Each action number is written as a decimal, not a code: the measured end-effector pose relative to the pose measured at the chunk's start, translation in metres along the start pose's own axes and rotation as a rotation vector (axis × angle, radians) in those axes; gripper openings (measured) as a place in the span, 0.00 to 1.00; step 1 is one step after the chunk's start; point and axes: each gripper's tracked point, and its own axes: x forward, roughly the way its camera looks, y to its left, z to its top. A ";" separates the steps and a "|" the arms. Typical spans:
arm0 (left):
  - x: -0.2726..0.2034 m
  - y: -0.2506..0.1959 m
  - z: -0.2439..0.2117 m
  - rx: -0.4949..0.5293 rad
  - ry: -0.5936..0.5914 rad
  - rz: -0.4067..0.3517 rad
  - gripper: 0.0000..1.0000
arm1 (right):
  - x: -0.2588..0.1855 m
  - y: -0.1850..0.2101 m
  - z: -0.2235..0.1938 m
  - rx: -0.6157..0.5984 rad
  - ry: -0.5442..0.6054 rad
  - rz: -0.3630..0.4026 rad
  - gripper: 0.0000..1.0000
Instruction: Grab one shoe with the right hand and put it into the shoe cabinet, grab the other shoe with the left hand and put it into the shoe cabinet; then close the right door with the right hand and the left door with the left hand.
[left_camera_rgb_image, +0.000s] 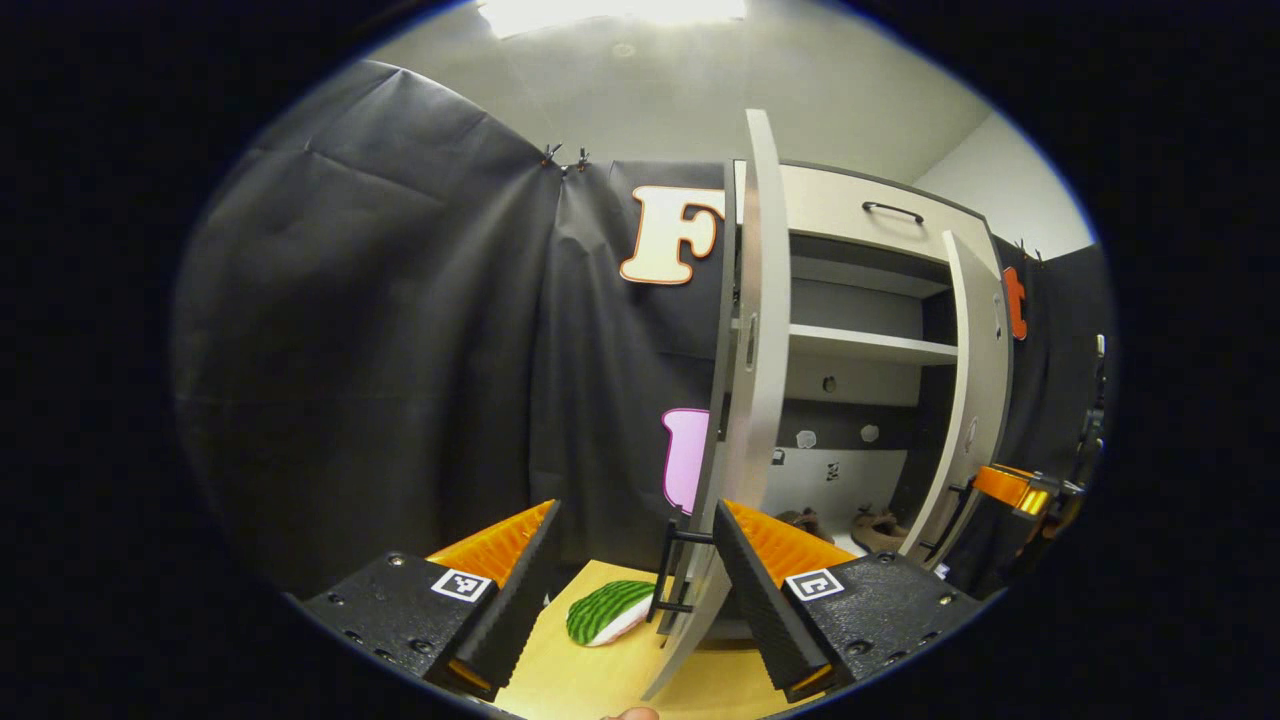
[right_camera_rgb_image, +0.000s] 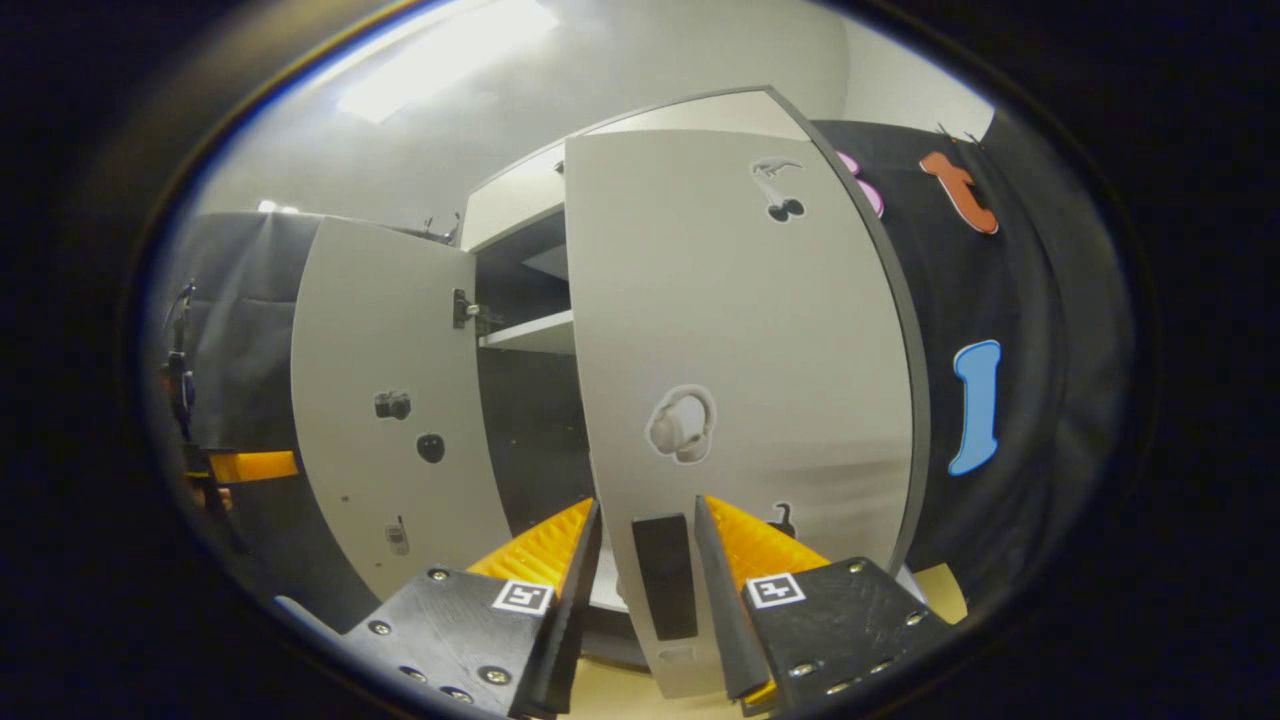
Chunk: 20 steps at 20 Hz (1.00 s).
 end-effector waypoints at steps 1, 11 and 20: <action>0.004 0.001 -0.003 -0.001 0.004 -0.004 0.90 | 0.000 0.000 0.001 -0.004 -0.002 -0.003 0.49; 0.016 -0.005 -0.016 0.005 0.032 -0.060 0.89 | -0.002 0.000 0.003 -0.019 -0.028 -0.037 0.49; 0.015 -0.040 -0.020 -0.019 0.049 -0.194 0.86 | -0.003 0.000 0.002 -0.025 -0.038 -0.051 0.49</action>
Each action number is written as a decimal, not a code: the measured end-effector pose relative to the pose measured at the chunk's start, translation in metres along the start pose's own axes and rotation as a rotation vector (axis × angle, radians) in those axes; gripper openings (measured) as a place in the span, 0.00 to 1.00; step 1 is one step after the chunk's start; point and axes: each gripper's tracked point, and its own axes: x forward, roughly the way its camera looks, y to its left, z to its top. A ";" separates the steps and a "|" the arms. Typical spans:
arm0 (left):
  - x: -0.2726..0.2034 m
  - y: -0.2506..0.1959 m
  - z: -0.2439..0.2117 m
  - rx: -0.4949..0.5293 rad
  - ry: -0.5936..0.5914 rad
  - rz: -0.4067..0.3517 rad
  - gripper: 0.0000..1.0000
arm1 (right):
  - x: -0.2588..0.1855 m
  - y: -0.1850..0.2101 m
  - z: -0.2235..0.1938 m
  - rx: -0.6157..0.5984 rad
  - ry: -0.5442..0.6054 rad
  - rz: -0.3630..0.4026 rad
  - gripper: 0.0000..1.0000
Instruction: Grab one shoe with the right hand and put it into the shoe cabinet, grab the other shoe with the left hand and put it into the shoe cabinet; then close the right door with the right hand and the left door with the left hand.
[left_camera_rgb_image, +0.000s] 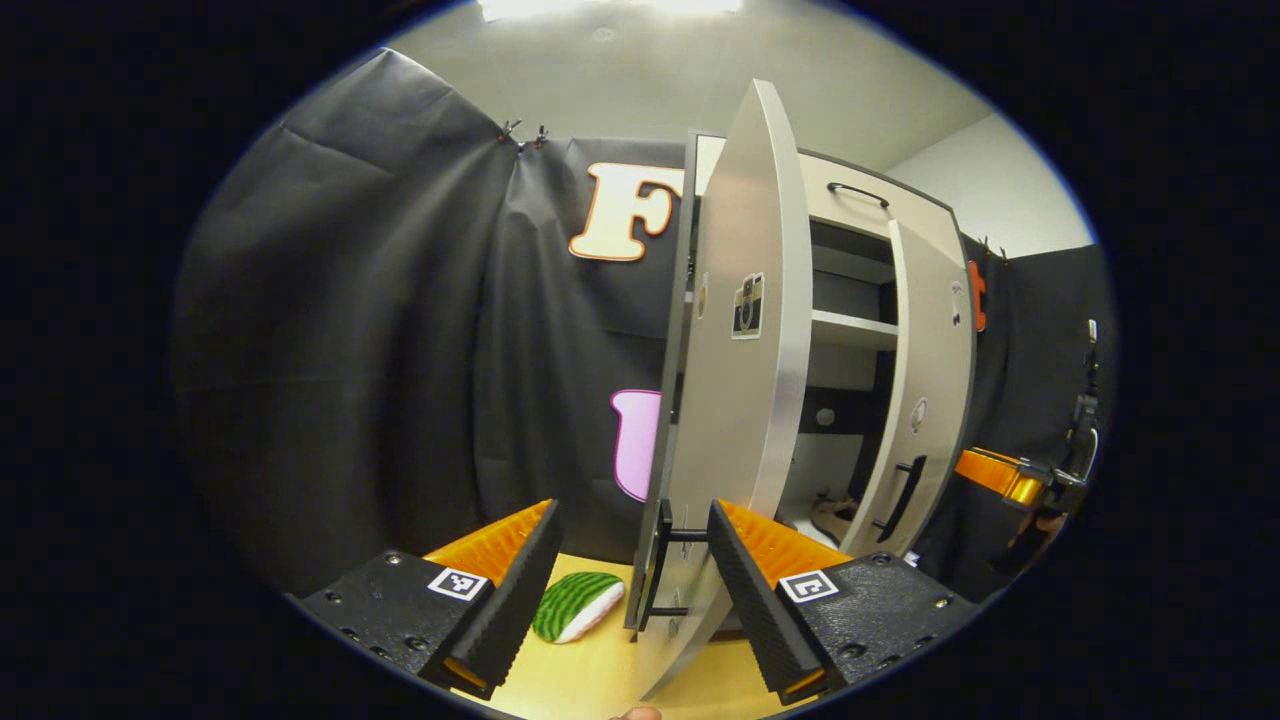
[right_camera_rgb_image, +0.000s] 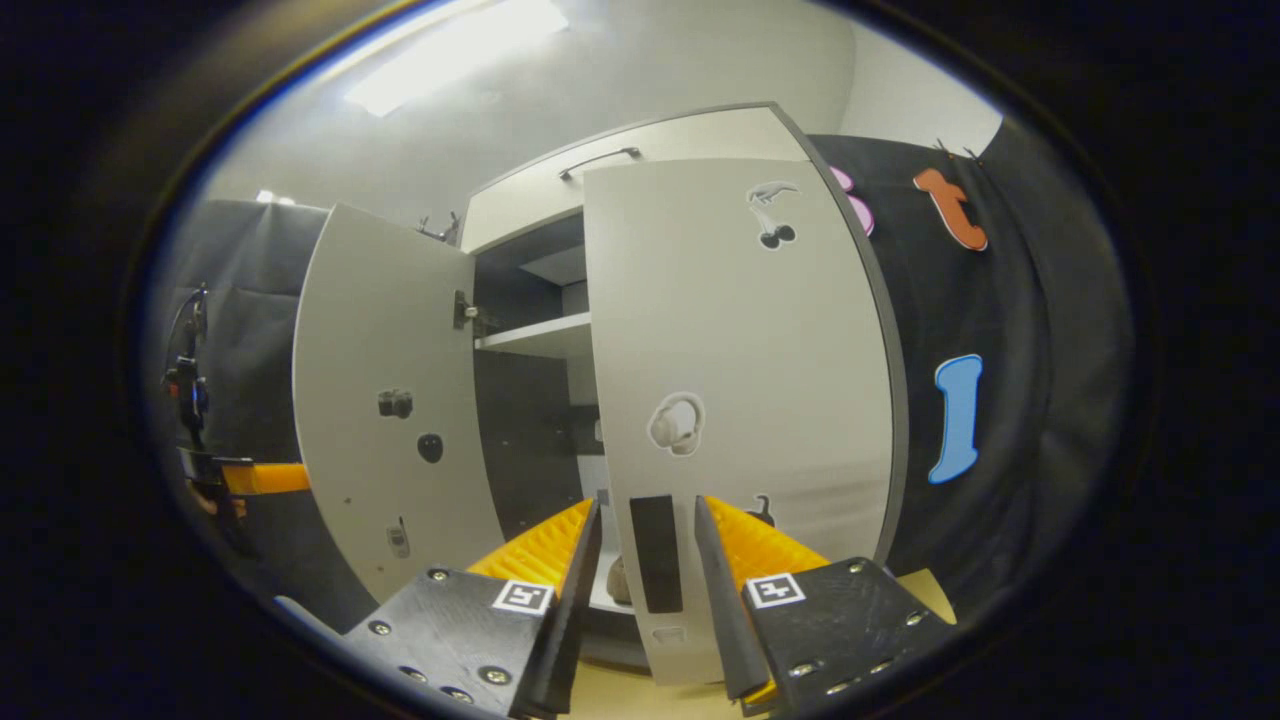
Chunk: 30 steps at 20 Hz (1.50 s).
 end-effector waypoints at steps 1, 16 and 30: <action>0.001 -0.006 0.000 -0.002 0.001 -0.018 0.86 | 0.000 -0.001 -0.001 0.002 -0.001 -0.002 0.49; 0.023 -0.064 -0.011 0.015 0.010 -0.185 0.90 | -0.040 -0.016 0.007 -0.018 -0.040 -0.095 0.49; 0.059 -0.108 -0.026 -0.044 0.026 -0.287 0.87 | -0.065 -0.046 0.012 -0.024 -0.049 -0.200 0.56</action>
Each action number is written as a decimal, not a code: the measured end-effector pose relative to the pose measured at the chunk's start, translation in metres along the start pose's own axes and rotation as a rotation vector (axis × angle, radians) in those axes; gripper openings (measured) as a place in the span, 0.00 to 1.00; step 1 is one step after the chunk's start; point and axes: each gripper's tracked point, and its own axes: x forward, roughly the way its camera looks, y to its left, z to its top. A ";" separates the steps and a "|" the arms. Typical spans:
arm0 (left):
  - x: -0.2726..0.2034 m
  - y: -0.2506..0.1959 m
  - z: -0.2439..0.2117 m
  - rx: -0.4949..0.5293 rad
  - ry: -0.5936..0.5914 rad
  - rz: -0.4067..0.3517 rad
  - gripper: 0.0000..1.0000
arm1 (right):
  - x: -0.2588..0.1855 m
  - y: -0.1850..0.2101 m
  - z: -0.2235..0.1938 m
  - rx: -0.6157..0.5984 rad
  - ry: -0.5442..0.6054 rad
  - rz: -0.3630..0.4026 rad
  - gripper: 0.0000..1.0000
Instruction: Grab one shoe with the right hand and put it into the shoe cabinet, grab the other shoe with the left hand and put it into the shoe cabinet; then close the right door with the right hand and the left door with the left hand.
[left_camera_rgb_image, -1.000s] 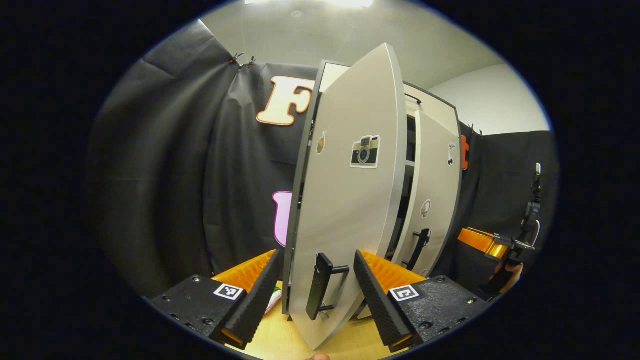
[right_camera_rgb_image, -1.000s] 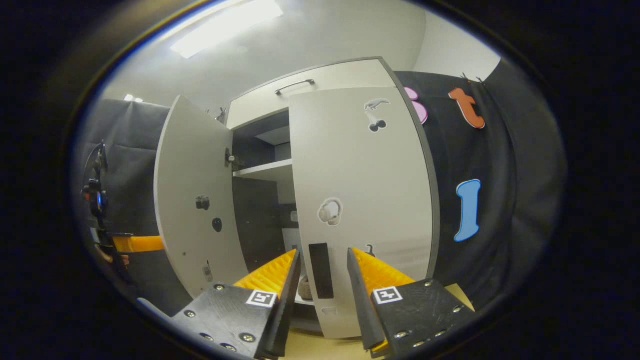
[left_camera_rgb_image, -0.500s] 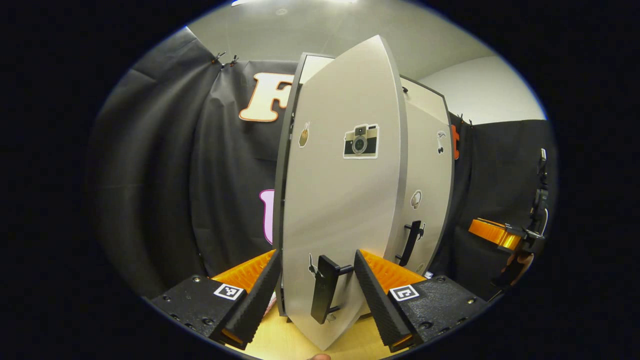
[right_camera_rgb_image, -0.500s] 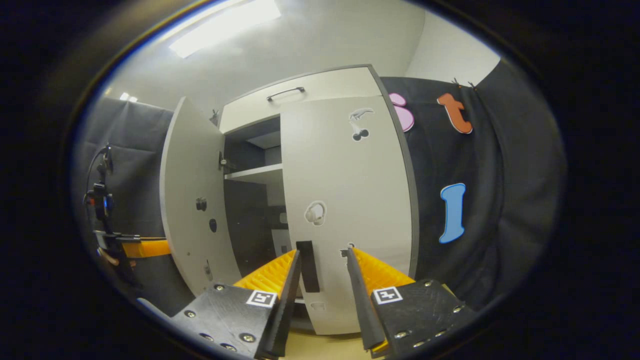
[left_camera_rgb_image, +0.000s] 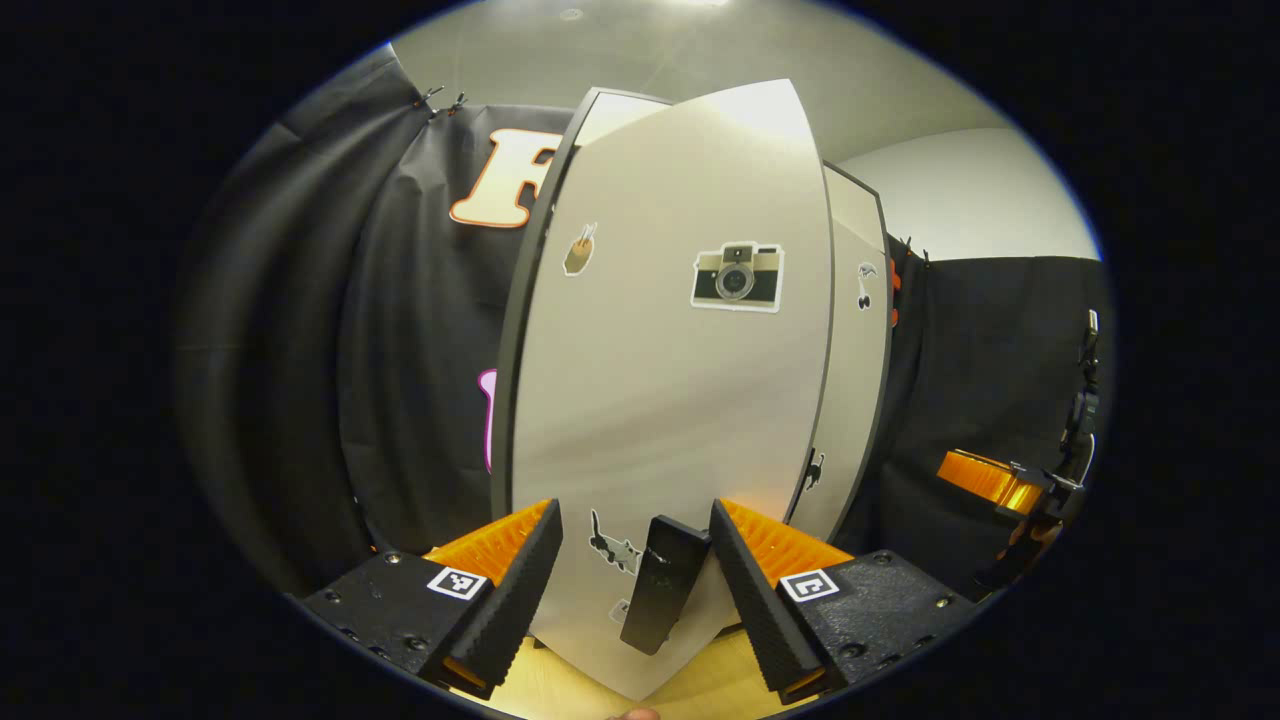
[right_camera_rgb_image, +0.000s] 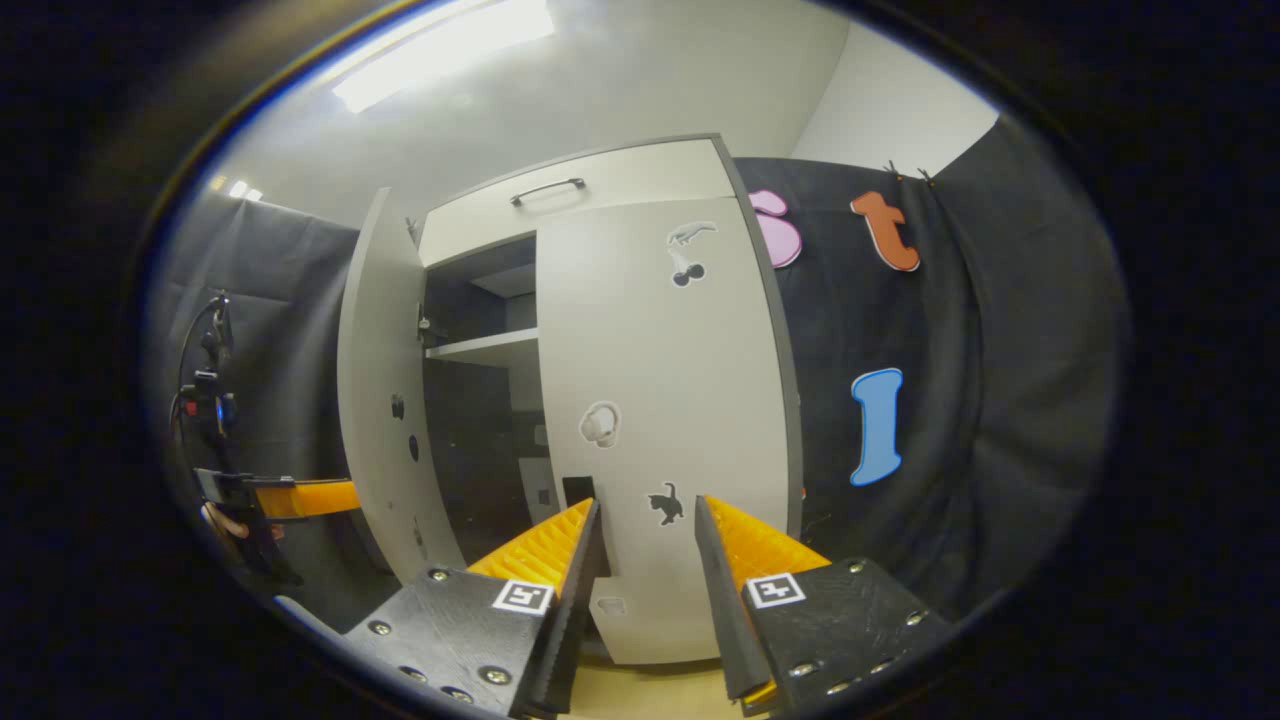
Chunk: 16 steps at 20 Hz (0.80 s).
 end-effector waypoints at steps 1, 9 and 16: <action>0.006 0.000 0.000 -0.004 -0.002 -0.003 0.92 | -0.002 -0.005 0.001 -0.001 -0.003 -0.014 0.56; 0.050 -0.031 -0.006 0.083 -0.017 -0.052 0.96 | -0.022 -0.046 0.008 -0.005 -0.013 -0.121 0.56; 0.090 -0.041 -0.008 0.074 -0.017 -0.080 0.98 | -0.033 -0.076 0.013 -0.002 -0.020 -0.192 0.56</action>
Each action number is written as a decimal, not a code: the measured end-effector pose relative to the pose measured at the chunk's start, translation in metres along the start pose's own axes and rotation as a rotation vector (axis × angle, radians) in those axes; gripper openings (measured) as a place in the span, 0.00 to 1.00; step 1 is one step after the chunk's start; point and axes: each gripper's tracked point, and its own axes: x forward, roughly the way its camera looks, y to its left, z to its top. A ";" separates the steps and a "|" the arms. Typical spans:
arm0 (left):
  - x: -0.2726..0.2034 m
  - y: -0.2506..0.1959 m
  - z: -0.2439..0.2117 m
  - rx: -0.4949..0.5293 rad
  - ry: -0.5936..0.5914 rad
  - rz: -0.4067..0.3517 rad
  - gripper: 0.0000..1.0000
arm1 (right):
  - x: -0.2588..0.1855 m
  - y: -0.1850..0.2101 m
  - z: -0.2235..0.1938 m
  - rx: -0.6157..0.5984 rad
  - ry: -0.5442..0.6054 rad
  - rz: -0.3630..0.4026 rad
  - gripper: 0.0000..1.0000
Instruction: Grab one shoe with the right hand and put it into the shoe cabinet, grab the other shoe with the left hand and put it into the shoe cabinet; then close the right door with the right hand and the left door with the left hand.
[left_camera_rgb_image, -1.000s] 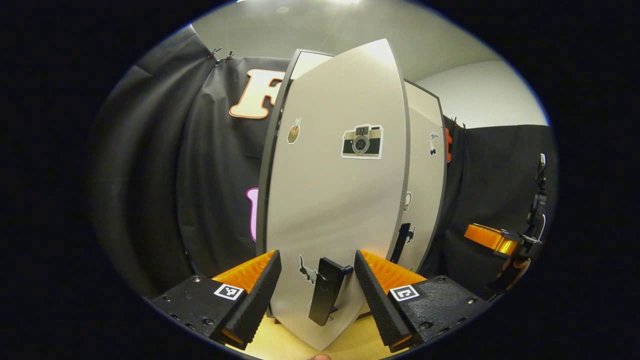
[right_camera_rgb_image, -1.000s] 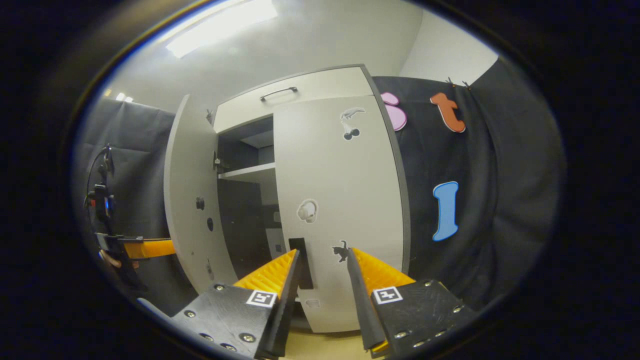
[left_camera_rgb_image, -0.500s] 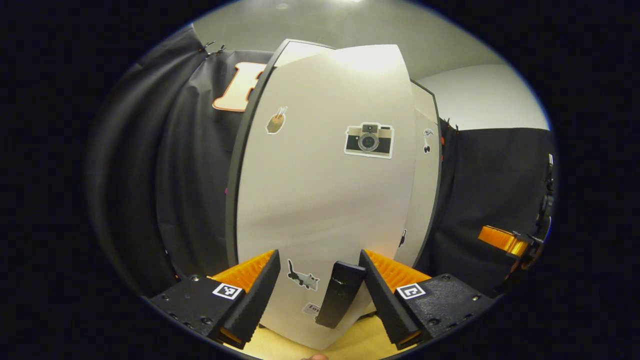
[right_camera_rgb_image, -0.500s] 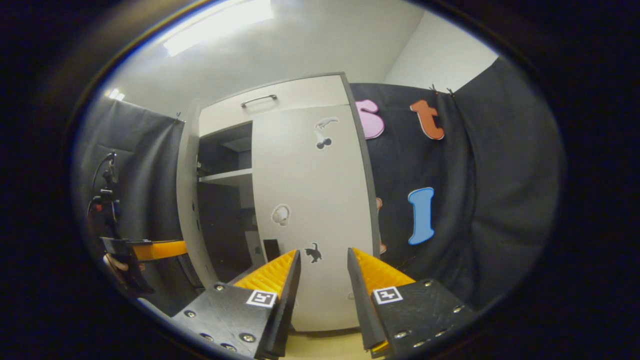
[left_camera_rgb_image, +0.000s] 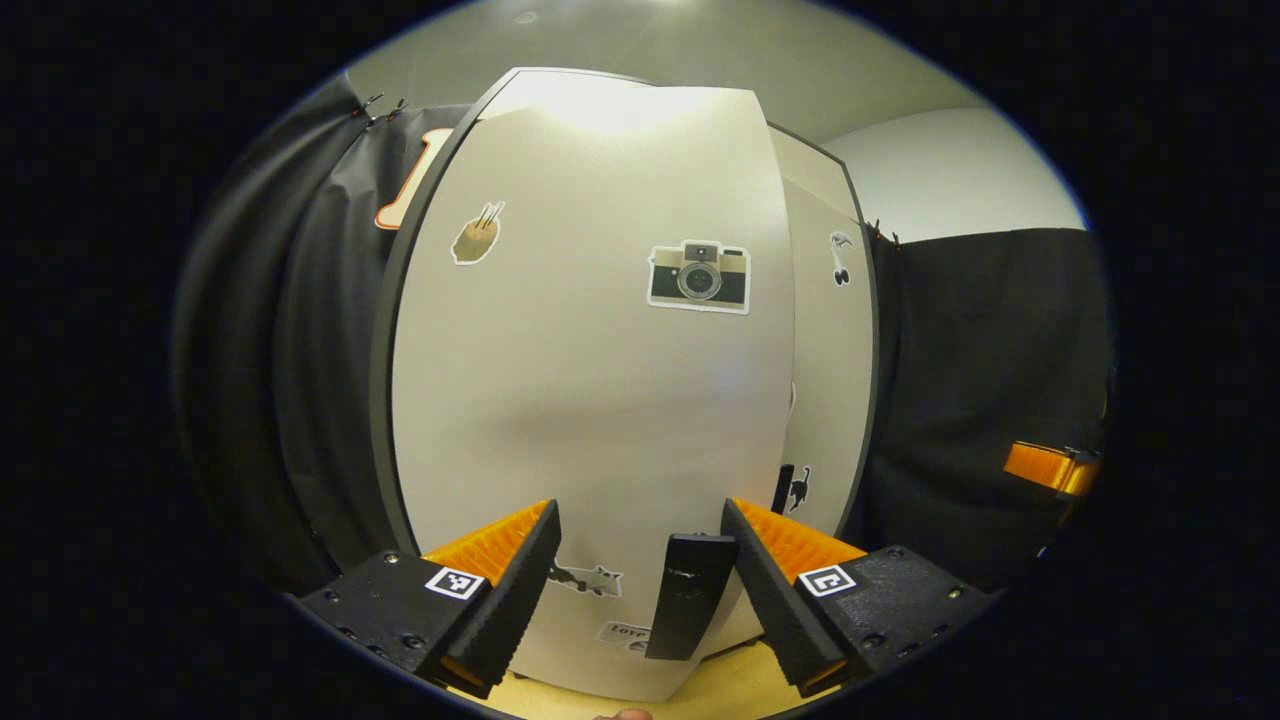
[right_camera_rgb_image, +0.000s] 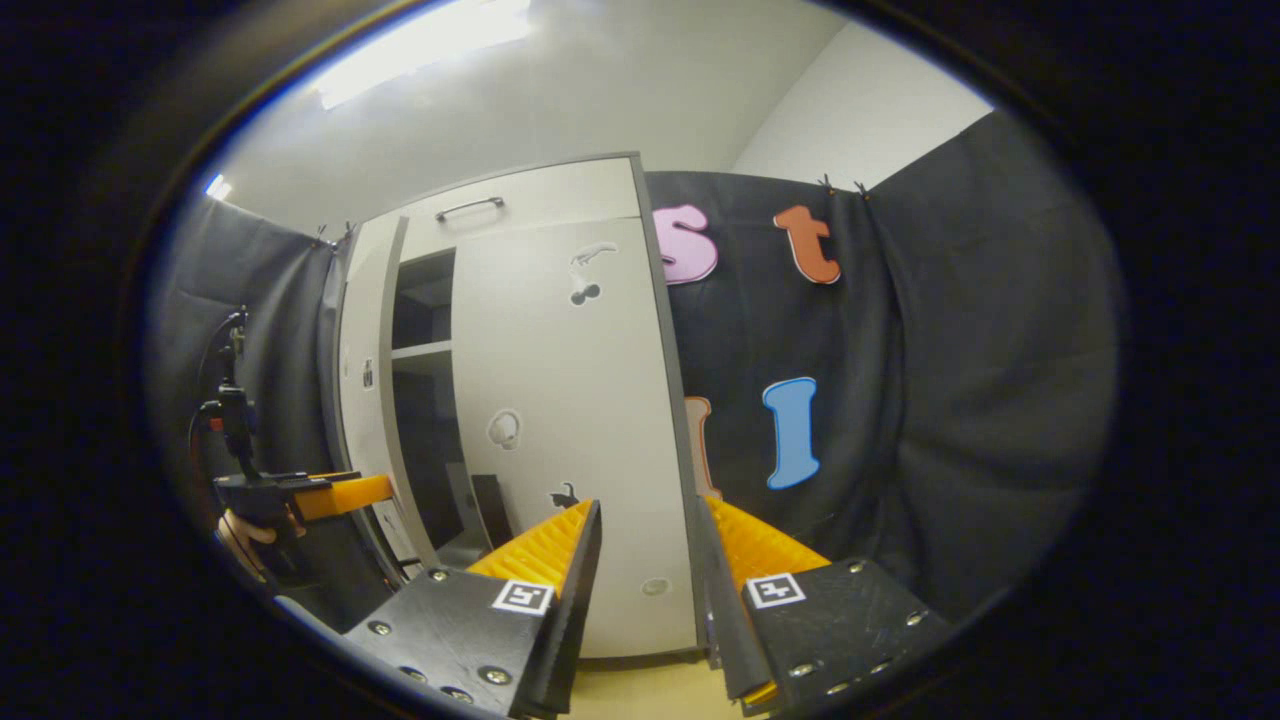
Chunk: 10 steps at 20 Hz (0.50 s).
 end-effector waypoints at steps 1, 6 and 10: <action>0.004 -0.001 -0.002 -0.007 0.001 -0.004 0.99 | 0.001 -0.003 0.000 0.002 0.000 -0.006 0.56; 0.023 -0.009 -0.002 0.006 0.001 -0.002 1.00 | 0.004 -0.012 0.000 0.000 0.002 -0.025 0.56; 0.035 -0.008 -0.006 0.035 0.008 0.028 1.00 | 0.008 -0.017 0.000 0.000 0.001 -0.030 0.56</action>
